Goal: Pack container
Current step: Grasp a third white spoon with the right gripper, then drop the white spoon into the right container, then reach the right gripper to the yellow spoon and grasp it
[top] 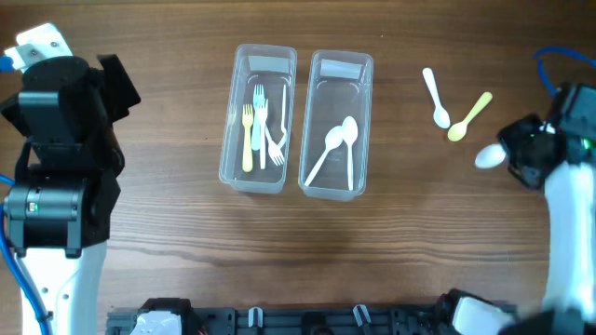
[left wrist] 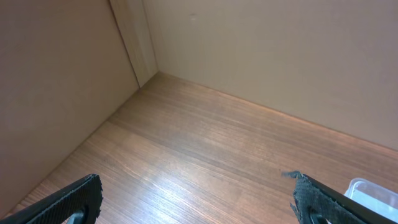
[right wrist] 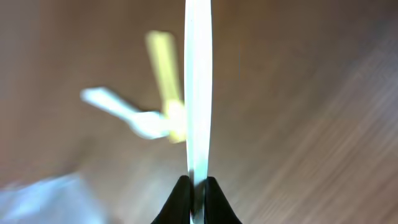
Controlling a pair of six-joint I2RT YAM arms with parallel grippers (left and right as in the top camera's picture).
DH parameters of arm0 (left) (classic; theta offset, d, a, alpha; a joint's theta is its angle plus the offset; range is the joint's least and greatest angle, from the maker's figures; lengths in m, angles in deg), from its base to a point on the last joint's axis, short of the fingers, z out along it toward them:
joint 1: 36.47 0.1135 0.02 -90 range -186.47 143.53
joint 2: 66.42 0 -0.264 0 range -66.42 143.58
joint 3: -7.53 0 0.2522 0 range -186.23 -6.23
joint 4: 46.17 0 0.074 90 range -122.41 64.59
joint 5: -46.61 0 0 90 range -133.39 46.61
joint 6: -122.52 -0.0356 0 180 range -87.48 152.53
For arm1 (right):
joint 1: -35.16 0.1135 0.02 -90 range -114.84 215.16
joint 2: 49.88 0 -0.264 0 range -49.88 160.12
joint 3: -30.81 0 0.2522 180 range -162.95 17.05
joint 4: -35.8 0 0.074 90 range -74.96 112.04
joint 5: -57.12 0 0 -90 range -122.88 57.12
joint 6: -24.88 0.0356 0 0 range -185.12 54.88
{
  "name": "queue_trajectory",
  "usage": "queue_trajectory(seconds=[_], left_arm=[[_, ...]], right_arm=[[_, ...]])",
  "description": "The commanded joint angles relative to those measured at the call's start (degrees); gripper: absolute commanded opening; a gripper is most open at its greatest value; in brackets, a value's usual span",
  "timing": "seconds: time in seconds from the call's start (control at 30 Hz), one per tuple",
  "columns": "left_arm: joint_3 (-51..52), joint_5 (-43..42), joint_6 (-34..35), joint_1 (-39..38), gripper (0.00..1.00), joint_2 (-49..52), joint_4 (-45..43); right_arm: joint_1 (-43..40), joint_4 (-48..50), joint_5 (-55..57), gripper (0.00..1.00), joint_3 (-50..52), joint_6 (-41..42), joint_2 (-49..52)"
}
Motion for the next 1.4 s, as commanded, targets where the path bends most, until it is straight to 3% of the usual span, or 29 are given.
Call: queue_trajectory(seconds=[0.0, 0.13, 0.33, 0.57, 0.73, 0.77, 0.8, 0.83, 0.87, 0.9, 1.1, 1.23, 1.37], left_arm=[[-0.2, 0.5, 0.5, 0.3, 1.0, 0.0, -0.1], [-0.2, 0.5, 0.5, 0.3, 1.0, 0.0, -0.1], [-0.2, 0.5, 0.5, 0.3, 1.0, 0.0, -0.1], [-0.2, 0.5, 0.5, 0.3, 1.0, 0.0, -0.1], [-0.2, 0.5, 0.5, 0.3, 1.0, 0.0, -0.1], [-0.2, 0.5, 0.5, 0.3, 1.0, 0.0, -0.1], [-0.2, 0.5, 0.5, 0.3, 1.0, 0.0, -0.1], [-0.2, 0.5, 0.5, 0.3, 1.0, 0.0, -0.1], [-0.2, 0.5, 0.5, 0.3, 1.0, 0.0, -0.1], [-0.2, 0.5, 0.5, 0.3, 1.0, 0.0, -0.1], [-0.2, 0.5, 0.5, 0.3, 1.0, 0.0, -0.1], [-0.2, 0.5, 0.5, 0.3, 1.0, 0.0, -0.1], [-0.2, 0.5, 0.5, 0.3, 1.0, 0.0, -0.1]], right_arm=[[4.9, -0.3, -10.1, 0.04, 0.0, -0.1, -9.0], [17.9, 0.8, -11.5, 0.04, 0.0, 1.7, -10.6], [34.4, 5.9, -8.6, 0.04, 0.0, -2.1, -2.5], [41.7, 12.2, -8.0, 0.04, 0.0, -5.8, 12.2], [42.2, 14.2, -8.6, 0.05, 0.0, -6.0, 13.9], [42.2, 14.5, -9.1, 0.11, 0.0, -6.1, 13.9], [42.2, 14.8, -9.2, 0.3, 0.0, -6.2, 13.9], [42.2, 15.3, -10.2, 0.38, 0.0, -7.3, 13.9], [42.2, 16.5, -12.7, 0.68, 0.0, -9.8, 13.9], [42.2, 17.3, -14.1, 0.74, 0.0, -11.4, 13.9], [41.7, 18.0, -10.0, 0.73, -0.2, -11.3, 8.5], [39.2, 12.5, 5.0, 0.75, -1.4, -2.9, -0.7], [32.0, 2.0, 22.3, 0.75, -1.6, 11.6, -7.8]])
